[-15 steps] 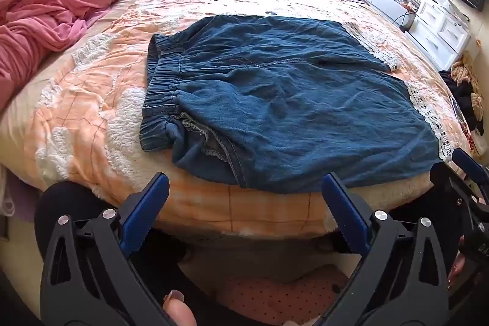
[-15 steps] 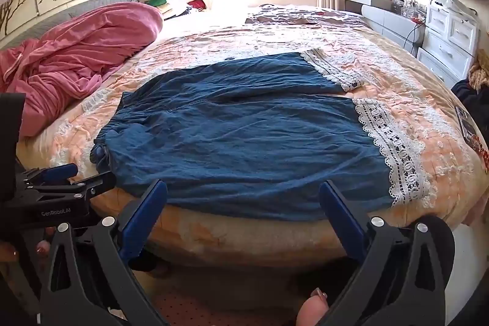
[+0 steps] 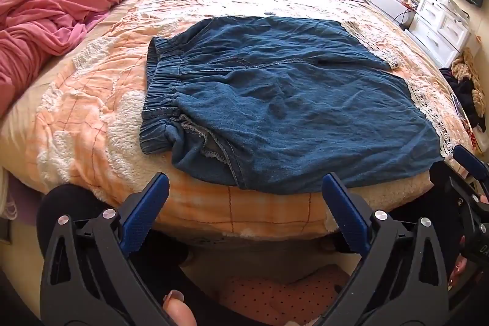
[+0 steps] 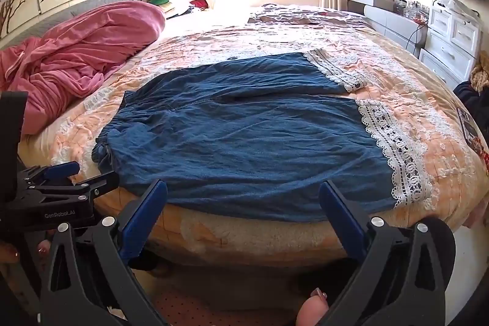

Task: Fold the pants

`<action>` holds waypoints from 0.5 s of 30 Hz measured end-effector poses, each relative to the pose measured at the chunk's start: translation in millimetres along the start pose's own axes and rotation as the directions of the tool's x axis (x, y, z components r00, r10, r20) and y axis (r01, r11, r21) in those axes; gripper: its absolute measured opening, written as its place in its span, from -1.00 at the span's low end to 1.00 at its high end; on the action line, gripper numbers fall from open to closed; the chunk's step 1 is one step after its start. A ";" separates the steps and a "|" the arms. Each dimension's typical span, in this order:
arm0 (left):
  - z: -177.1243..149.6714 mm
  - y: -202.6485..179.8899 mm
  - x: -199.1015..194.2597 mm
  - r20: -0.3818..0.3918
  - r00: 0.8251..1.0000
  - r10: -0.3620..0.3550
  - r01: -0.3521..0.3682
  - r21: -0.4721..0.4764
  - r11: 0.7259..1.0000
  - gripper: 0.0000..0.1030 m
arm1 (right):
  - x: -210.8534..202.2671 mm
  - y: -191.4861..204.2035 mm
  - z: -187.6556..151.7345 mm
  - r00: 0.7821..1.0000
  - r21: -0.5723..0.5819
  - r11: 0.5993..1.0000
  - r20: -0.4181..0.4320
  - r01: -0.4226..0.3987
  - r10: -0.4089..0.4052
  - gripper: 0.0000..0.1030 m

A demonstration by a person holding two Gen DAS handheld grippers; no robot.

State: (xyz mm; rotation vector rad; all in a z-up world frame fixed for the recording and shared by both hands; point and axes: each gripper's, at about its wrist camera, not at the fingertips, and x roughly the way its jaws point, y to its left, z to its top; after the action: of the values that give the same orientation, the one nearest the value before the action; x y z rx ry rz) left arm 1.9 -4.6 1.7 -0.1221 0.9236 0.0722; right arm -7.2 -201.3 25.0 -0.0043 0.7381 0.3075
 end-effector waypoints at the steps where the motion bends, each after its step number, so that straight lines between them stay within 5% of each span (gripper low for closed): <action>1: -0.5 0.1 -0.4 0.002 1.000 0.002 -0.002 0.003 1.000 0.82 | -0.2 -0.1 0.0 1.000 0.001 1.000 0.002 0.000 0.000 0.92; 15: 0.6 -0.4 -1.5 0.012 1.000 0.004 -0.004 0.010 1.000 0.82 | -2.6 0.5 2.1 1.000 -0.007 1.000 0.010 0.006 -0.006 0.92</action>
State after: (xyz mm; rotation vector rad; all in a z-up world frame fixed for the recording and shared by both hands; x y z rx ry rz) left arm 1.5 -4.9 3.3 -0.1102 0.9126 0.0715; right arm -7.7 -201.3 28.4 -0.0115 0.7272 0.3037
